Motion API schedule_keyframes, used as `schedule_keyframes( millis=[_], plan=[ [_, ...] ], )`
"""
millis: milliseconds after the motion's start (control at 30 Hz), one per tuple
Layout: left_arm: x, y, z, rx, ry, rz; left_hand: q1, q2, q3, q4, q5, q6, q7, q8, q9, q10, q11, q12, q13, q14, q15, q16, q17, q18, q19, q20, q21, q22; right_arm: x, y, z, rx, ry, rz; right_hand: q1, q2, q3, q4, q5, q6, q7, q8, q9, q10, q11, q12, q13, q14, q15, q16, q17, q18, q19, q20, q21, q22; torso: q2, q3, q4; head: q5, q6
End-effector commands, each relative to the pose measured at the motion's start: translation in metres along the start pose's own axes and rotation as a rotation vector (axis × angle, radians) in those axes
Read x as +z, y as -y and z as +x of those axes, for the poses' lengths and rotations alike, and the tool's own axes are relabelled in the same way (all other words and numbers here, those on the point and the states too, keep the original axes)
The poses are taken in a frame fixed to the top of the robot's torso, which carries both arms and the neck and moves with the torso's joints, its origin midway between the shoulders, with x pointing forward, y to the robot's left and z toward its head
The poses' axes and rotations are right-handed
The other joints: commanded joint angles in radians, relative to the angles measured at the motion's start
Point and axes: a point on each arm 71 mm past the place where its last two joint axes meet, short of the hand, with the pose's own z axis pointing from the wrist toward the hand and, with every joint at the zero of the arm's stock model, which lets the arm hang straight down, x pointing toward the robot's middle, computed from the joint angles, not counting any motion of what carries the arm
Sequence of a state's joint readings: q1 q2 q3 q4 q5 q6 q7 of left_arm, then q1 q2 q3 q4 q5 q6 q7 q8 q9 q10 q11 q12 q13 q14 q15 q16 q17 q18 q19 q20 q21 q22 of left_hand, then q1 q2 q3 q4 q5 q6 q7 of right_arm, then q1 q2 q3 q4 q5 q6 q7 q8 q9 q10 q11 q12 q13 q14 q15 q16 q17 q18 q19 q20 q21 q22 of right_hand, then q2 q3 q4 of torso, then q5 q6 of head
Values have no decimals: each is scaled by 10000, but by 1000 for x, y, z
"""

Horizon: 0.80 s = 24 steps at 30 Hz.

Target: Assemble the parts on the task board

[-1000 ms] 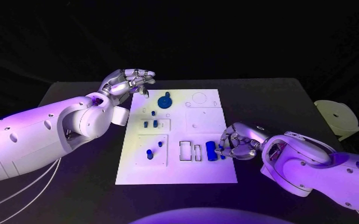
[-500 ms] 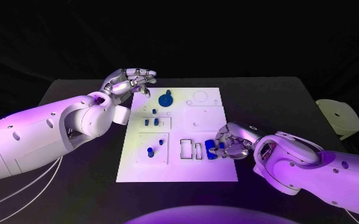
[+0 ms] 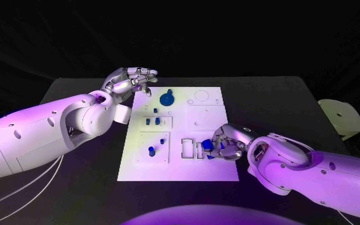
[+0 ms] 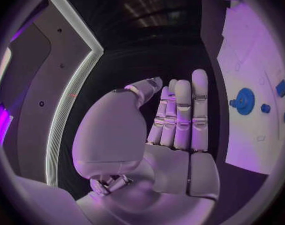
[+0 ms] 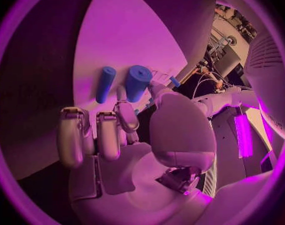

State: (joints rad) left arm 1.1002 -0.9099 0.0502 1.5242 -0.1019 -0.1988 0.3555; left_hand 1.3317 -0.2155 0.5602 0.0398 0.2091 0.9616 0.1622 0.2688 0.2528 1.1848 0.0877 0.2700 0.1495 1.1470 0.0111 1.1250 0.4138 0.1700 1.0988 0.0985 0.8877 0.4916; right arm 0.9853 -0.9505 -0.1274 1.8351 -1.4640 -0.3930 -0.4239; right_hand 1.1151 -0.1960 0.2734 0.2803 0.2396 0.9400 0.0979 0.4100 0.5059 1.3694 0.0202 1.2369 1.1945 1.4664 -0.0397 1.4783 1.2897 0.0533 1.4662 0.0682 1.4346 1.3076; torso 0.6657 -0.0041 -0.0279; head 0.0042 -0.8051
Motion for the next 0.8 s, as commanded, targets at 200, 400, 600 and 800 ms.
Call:
schedule_keyframes(
  millis=[200,400,600,800],
  plan=[
    [0,0,2,-53,-199,-15,-39,70,-62,-10,-4,-22,59,-52,12,-34,15,-58,8,-53,35,36,11,135,-20,73,-57,-13,0,3,13,-39,-235,429,403,166,-6,39,84,177,-91,74,35,180,-85,211,239,566,-135,90,140,-198,291,-96,121,1838,-3,-3,-16,9,12],
    [-1,0,2,-55,-207,-31,-54,70,-69,-3,-4,-27,60,-55,14,-42,17,-63,8,-57,37,38,12,135,-24,75,-60,-14,-3,2,10,450,306,329,845,458,116,4,377,368,-213,258,150,312,-196,365,449,600,-227,155,314,-225,360,-177,222,1916,-10,4,-19,30,18],
    [-1,0,2,-53,-207,-38,-54,70,-69,-3,-4,-27,60,-55,14,-42,17,-63,8,-57,37,38,12,135,-24,75,-60,-14,-7,-2,0,1009,720,214,1195,567,284,-79,392,380,-267,305,201,335,-250,337,465,612,-276,180,384,-242,401,-227,283,1964,-20,-4,-21,39,33],
    [0,0,3,-78,-267,-29,-59,73,-71,-2,-2,-29,59,-58,16,-49,17,-67,9,-62,38,39,12,136,-27,77,-62,-15,-8,-12,-11,1265,1014,-115,1265,575,335,-81,513,379,-274,315,216,351,-259,341,489,617,-286,190,414,-247,413,-240,300,1978,-15,-2,-8,53,75]
  ],
)
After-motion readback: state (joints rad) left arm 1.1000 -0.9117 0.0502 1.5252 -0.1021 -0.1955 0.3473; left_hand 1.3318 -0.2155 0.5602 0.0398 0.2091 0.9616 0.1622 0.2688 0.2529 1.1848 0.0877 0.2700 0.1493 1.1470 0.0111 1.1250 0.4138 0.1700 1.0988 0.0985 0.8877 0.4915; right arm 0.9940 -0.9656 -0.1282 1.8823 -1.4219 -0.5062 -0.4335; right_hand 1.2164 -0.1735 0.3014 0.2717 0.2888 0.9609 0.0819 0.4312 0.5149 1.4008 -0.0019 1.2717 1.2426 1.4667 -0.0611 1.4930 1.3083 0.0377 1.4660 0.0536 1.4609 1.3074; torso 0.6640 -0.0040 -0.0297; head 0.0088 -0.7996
